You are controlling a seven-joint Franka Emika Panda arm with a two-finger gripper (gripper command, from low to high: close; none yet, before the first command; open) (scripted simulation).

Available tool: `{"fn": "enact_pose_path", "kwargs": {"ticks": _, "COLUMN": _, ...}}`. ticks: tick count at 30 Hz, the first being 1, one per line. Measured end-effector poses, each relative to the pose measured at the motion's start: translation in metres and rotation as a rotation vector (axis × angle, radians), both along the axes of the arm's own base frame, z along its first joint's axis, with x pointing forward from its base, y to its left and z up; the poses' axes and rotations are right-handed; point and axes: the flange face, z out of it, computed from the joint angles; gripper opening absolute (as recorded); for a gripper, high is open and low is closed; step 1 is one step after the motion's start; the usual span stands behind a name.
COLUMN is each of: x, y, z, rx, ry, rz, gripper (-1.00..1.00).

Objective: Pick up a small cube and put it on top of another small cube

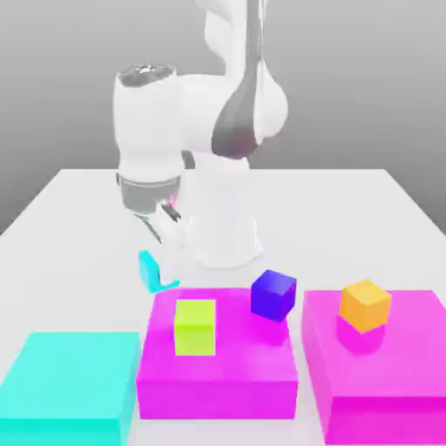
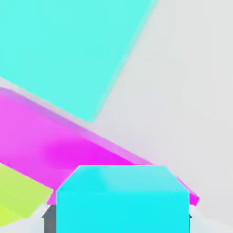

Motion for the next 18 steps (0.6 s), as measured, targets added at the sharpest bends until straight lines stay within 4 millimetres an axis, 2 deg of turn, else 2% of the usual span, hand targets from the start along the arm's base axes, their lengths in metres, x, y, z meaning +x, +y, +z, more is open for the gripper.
{"fn": "enact_pose_path", "kwargs": {"ticks": 4, "x": 0.001, "y": 0.056, "z": 0.021, "rx": 0.004, "ry": -0.002, "rz": -0.021, "gripper": -1.00}}
{"fn": "enact_pose_path", "kwargs": {"ticks": 9, "x": -0.013, "y": 0.125, "z": 0.043, "rx": 0.010, "ry": -0.003, "rz": -0.044, "gripper": -1.00}}
{"fn": "enact_pose_path", "kwargs": {"ticks": 11, "x": -0.014, "y": 0.133, "z": 0.032, "rx": 0.010, "ry": -0.002, "rz": -0.047, "gripper": -1.00}}
{"fn": "enact_pose_path", "kwargs": {"ticks": 15, "x": -0.015, "y": 0.136, "z": -0.005, "rx": 0.009, "ry": -0.002, "rz": -0.048, "gripper": -1.00}}
{"fn": "enact_pose_path", "kwargs": {"ticks": 16, "x": -0.016, "y": 0.136, "z": -0.013, "rx": 0.010, "ry": -0.002, "rz": -0.048, "gripper": 1.00}}
{"fn": "enact_pose_path", "kwargs": {"ticks": 18, "x": -0.016, "y": 0.136, "z": -0.013, "rx": 0.010, "ry": -0.002, "rz": -0.048, "gripper": 1.00}}
